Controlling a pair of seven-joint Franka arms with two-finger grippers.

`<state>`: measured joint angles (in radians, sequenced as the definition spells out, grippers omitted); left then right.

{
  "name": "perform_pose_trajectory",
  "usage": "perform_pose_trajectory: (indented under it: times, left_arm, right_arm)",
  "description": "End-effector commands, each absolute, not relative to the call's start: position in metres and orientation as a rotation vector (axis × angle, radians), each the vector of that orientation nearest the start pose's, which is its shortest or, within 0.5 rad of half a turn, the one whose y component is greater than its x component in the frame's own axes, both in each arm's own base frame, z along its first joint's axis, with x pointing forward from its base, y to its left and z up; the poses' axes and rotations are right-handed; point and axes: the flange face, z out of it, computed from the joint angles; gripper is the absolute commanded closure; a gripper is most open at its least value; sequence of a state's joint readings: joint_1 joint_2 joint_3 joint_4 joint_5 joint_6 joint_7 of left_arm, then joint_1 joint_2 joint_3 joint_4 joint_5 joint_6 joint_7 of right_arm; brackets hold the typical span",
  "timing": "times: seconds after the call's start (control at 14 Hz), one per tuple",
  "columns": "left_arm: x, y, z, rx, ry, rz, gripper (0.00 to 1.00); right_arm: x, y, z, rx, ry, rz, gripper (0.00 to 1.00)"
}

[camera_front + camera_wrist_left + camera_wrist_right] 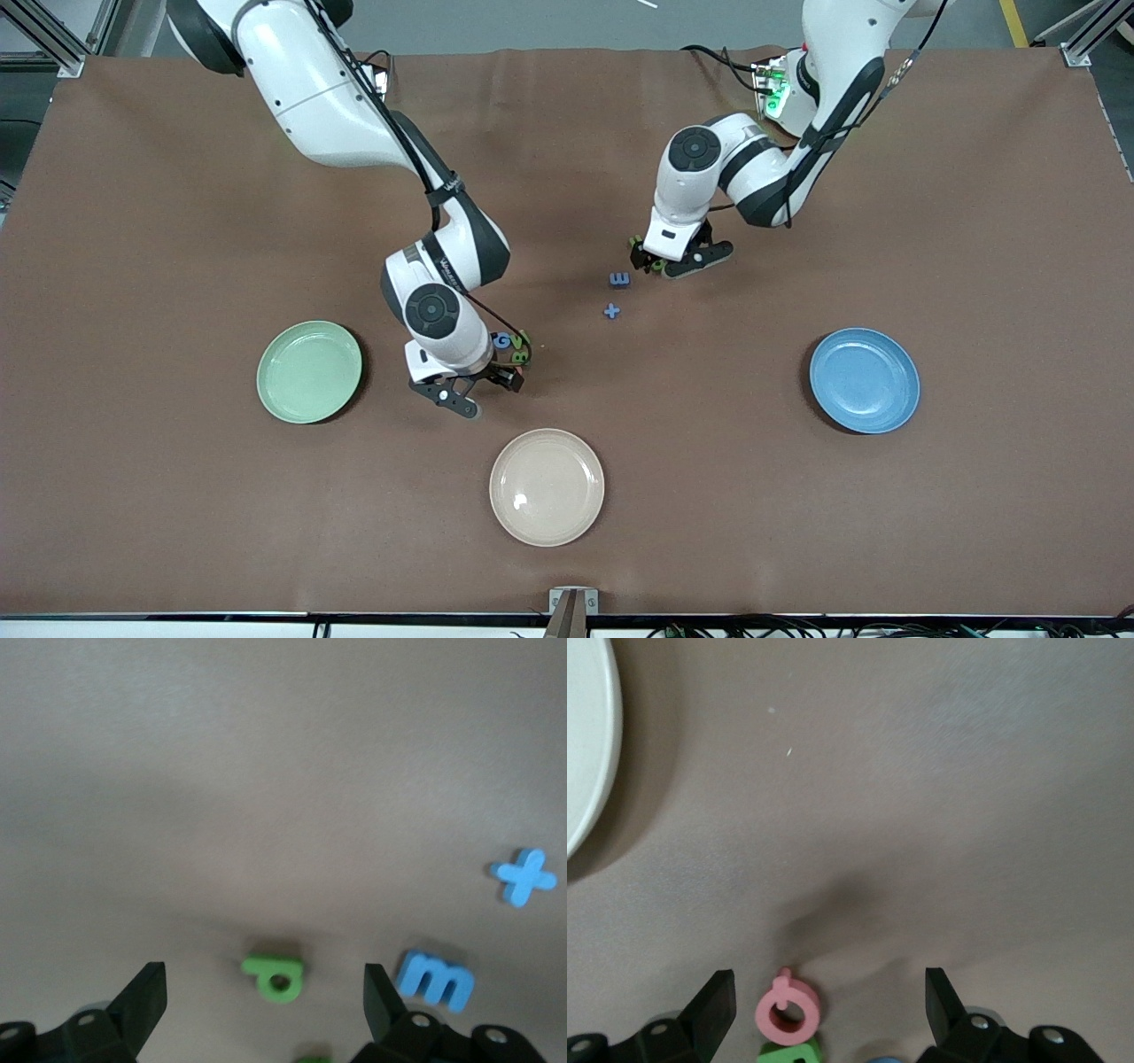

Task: Sort upper and lower case letters into plates
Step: 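Grasp the pink letter with the right gripper while the left gripper approaches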

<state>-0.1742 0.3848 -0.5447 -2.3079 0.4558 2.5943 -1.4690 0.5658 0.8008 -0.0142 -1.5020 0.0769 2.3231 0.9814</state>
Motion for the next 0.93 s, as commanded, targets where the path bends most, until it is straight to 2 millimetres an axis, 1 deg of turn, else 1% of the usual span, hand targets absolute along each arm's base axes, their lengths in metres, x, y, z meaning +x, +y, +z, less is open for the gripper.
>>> perform_pose_trajectory:
  times: [0.0, 0.07, 0.14, 0.29, 0.5, 0.64, 0.79, 0.86]
  left_arm:
    - [0.391, -0.37, 0.193, -3.074, -0.622, -0.056, 0.02]
    - [0.392, -0.37, 0.193, -3.074, -0.622, -0.057, 0.02]
    - [0.391, -0.37, 0.19, -3.072, -0.62, -0.049, 0.03]
    - [0.388, -0.367, 0.181, -3.065, -0.593, -0.036, 0.03]
    - [0.384, -0.362, 0.172, -3.051, -0.564, -0.014, 0.02]
    - [0.381, -0.362, 0.169, -3.049, -0.553, -0.006, 0.02]
    - [0.379, -0.359, 0.167, -3.039, -0.55, 0.002, 0.02]
    - [0.377, -0.357, 0.165, -3.035, -0.549, 0.008, 0.02]
  right_arm:
    - [0.611, 0.393, 0.18, -3.03, 0.742, -0.01, 0.1]
    - [0.608, 0.395, 0.176, -3.051, 0.718, -0.02, 0.14]
    - [0.608, 0.396, 0.176, -3.057, 0.709, -0.026, 0.17]
    - [0.606, 0.398, 0.176, -3.057, 0.705, -0.025, 0.22]
    - [0.599, 0.409, 0.176, -3.051, 0.733, -0.023, 0.24]
    - [0.598, 0.411, 0.177, -3.052, 0.726, -0.025, 0.27]
    - [0.597, 0.411, 0.177, -3.057, 0.716, -0.026, 0.34]
    - [0.598, 0.41, 0.177, -3.057, 0.714, -0.026, 0.4]
